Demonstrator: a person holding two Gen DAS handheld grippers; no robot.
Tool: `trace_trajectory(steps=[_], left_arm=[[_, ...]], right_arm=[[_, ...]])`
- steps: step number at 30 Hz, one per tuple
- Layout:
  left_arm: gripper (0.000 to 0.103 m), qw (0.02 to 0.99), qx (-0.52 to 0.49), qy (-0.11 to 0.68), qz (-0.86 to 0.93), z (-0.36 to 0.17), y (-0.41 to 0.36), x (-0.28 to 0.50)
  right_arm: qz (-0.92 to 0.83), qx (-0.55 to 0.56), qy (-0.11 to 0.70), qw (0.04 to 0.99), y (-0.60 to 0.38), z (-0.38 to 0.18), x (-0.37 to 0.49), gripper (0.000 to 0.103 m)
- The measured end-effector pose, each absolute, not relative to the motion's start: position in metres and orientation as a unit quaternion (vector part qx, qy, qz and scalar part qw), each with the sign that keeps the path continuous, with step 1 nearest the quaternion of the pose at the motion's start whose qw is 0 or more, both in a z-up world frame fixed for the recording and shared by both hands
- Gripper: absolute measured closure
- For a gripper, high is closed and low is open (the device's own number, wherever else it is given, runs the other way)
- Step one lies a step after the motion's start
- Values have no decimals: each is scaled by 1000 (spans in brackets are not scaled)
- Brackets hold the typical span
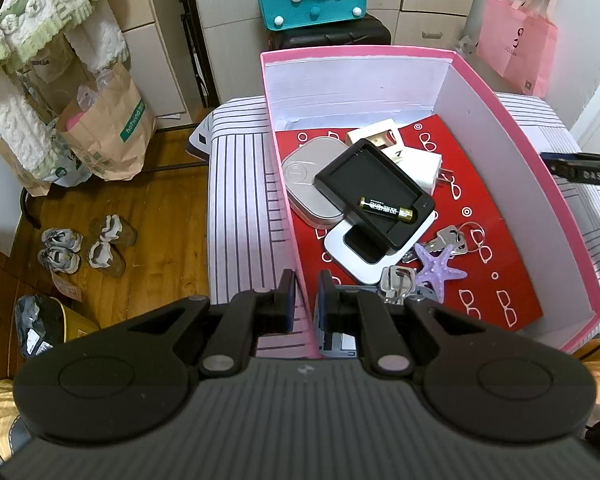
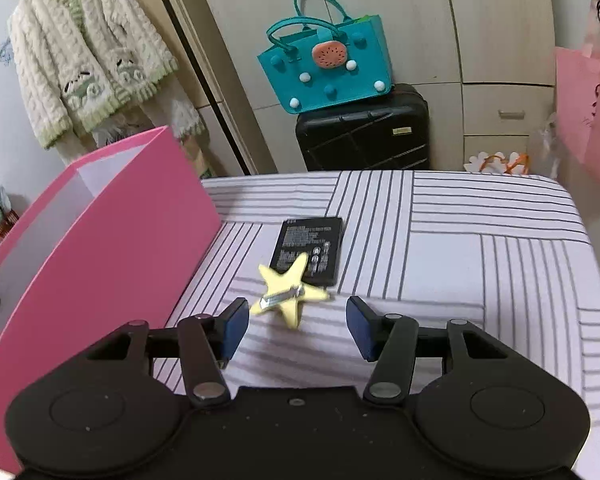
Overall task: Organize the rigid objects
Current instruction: 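Move the right gripper to the yellow starfish and grasp it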
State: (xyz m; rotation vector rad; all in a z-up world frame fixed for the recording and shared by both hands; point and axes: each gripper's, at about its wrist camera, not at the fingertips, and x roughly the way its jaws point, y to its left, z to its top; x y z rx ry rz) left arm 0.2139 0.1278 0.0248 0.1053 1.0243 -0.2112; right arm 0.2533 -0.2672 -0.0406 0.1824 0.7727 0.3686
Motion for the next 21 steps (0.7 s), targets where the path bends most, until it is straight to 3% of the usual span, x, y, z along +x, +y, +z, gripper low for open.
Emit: trace_trajectory(steps=[12, 14, 15, 18, 21], left_arm=[[92, 869, 47, 478, -114, 22, 132, 212], [92, 871, 49, 474, -116, 22, 132, 210], [92, 872, 47, 474, -118, 22, 133, 209], [92, 871, 43, 474, -122, 22, 136, 209], [92, 872, 47, 472, -125, 22, 135, 208]], right_arm=[[194, 68, 372, 905, -249, -52, 264, 46], [190, 57, 374, 906, -246, -51, 260, 60], [190, 53, 375, 906, -245, -51, 257, 74], [198, 56, 372, 905, -246, -47, 249, 90], [202, 60, 367, 906, -247, -42, 239, 100]])
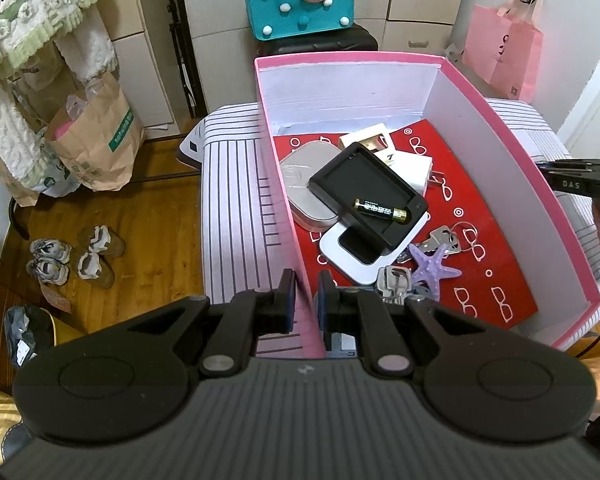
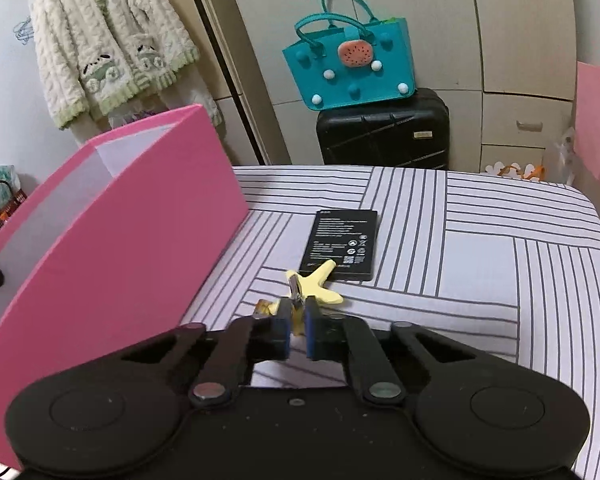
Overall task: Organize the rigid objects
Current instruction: 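Move the right gripper to the yellow starfish and grasp it, then carry the yellow starfish into the pink box and release it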
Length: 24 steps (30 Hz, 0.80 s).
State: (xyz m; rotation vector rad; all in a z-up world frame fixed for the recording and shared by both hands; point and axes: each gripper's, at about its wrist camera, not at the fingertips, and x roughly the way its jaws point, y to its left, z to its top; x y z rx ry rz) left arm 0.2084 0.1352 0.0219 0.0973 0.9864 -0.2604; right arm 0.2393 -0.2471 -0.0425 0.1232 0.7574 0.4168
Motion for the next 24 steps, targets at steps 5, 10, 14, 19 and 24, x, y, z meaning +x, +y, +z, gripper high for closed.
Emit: trace_trajectory(steps=[5, 10, 14, 19, 24], left_arm=[[92, 872, 45, 472, -125, 21, 134, 208], [92, 872, 45, 472, -125, 21, 134, 208], [92, 872, 43, 472, -125, 22, 134, 208], [92, 871, 43, 474, -123, 23, 135, 209], [92, 870, 45, 476, -122, 24, 135, 210]], right_arm=[[194, 48, 358, 912, -245, -32, 225, 102], [193, 33, 346, 917, -243, -25, 216, 102], [187, -7, 340, 922, -237, -31, 220, 92], [189, -62, 323, 925, -227, -41, 227, 65], [211, -139, 325, 911, -212, -44, 234, 65]])
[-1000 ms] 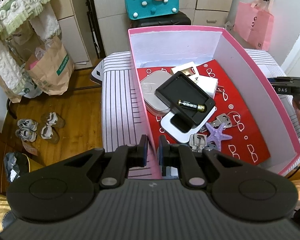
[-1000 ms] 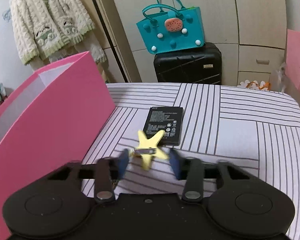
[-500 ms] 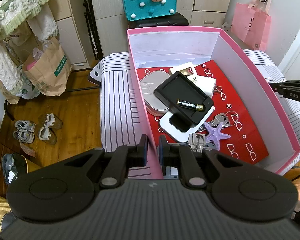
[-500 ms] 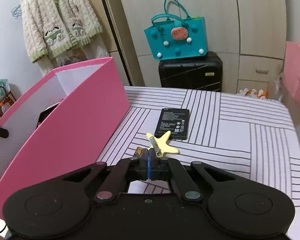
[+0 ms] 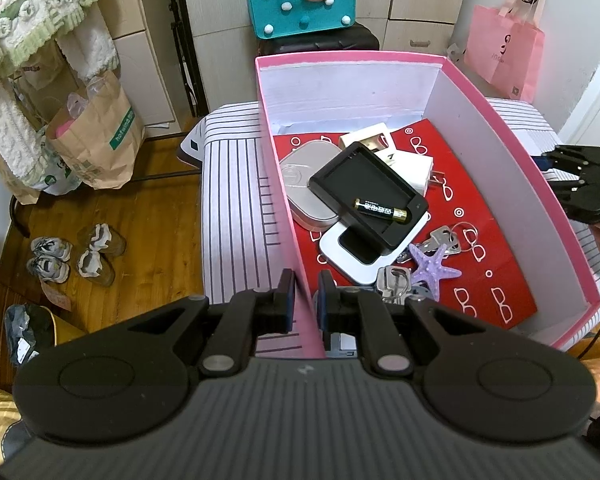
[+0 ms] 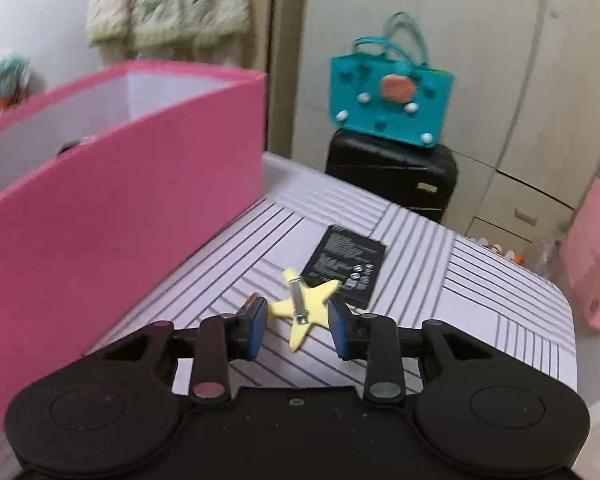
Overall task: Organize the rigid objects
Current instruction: 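Carry the yellow starfish into the pink box and release it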
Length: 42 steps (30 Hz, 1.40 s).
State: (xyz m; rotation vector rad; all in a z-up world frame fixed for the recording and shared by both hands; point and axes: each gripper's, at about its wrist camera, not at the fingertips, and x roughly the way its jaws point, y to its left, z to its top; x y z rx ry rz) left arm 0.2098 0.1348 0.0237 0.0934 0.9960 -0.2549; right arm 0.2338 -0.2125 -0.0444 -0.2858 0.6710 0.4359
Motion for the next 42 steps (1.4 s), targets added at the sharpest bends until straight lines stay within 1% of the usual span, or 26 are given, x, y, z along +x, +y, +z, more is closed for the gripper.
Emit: trace_trajectory(steps=[3, 6, 9, 11, 12, 14, 19, 20, 21, 31, 34, 38, 42], left_arm=[[92, 869, 44, 477, -122, 24, 135, 210], [92, 869, 44, 477, -122, 24, 135, 210], [92, 869, 44, 477, -122, 23, 134, 210], [92, 869, 44, 477, -123, 23, 134, 210], [92, 869, 43, 477, -123, 23, 134, 210], [92, 869, 44, 477, -122, 23, 134, 210], [92, 869, 45, 477, -123, 22, 133, 210], [92, 869, 45, 477, -123, 23, 133, 210], [92, 869, 46, 477, -123, 23, 133, 210], [92, 869, 44, 477, -126, 21, 132, 210], [92, 868, 47, 477, -127, 21, 132, 209], [93, 867, 57, 478, -128, 23, 129, 209], [94, 866, 65, 477, -132, 28, 128, 208]], right_arm=[[211, -169, 324, 907, -207, -46, 237, 63], [210, -176, 328, 904, -205, -46, 241, 62], [193, -153, 337, 909, -209, -44, 244, 62], [172, -133, 336, 916, -213, -44, 244, 63], [167, -122, 335, 919, -215, -43, 244, 66], [163, -98, 329, 925, -221, -39, 241, 74], [150, -52, 340, 927, -231, -30, 238, 79], [147, -43, 339, 928, -234, -28, 237, 85], [142, -38, 333, 931, -236, -26, 235, 94], [145, 84, 374, 912, -260, -20, 236, 94], [149, 85, 375, 911, -257, -12, 231, 94], [171, 90, 381, 904, -249, 11, 223, 94], [211, 98, 366, 901, -237, 48, 210, 94]])
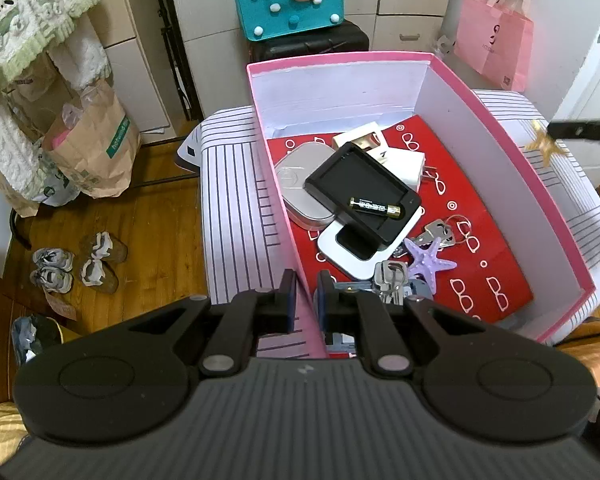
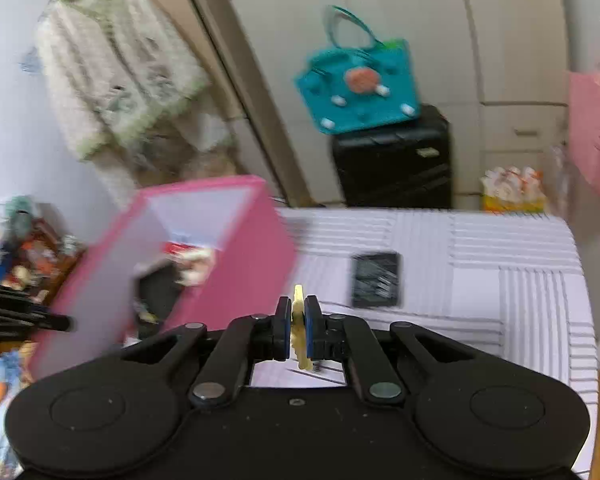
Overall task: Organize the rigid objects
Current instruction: 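Carry the yellow starfish into the pink box and release it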
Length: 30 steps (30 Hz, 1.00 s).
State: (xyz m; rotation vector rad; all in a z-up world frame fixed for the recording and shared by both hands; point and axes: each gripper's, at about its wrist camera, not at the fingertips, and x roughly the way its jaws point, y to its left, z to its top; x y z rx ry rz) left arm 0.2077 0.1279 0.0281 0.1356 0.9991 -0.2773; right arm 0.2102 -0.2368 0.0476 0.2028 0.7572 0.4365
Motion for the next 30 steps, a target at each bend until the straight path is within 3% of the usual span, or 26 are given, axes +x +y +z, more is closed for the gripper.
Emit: trace_trajectory(steps=[10, 30], left_arm=[[94, 865, 67, 479, -135, 30, 129, 209], [93, 855, 82, 492, -142, 28, 126, 213]], right_arm=[[349, 118, 371, 853, -178, 93, 200, 94], [383, 75, 478, 787, -65, 23, 302, 93]])
